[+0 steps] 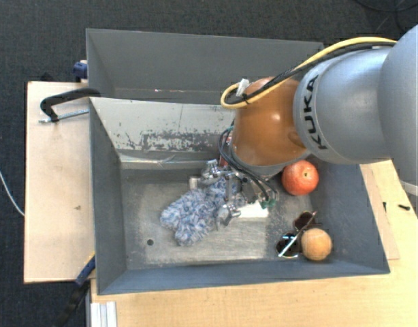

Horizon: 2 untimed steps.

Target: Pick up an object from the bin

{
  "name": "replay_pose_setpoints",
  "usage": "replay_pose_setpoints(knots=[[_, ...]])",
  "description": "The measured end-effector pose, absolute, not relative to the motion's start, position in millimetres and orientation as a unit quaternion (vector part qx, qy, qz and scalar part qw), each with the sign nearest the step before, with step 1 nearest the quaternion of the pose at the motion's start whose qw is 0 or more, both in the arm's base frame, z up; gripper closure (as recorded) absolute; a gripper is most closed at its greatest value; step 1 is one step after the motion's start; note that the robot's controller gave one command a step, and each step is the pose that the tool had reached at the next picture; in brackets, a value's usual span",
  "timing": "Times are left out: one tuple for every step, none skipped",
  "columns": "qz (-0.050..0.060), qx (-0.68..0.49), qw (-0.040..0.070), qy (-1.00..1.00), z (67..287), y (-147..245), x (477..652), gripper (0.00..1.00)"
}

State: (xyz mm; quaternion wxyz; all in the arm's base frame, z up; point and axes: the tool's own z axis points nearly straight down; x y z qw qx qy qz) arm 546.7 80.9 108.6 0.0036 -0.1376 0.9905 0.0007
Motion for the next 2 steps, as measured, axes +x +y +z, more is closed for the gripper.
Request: replay_pose_setpoints(knots=[[0.0,-0.18,0.004,0.984,74.6,89.2,562.1,0.0],[0.0,-0.116,0.003,0.993,71.1,92.1,566.3,1.0]])
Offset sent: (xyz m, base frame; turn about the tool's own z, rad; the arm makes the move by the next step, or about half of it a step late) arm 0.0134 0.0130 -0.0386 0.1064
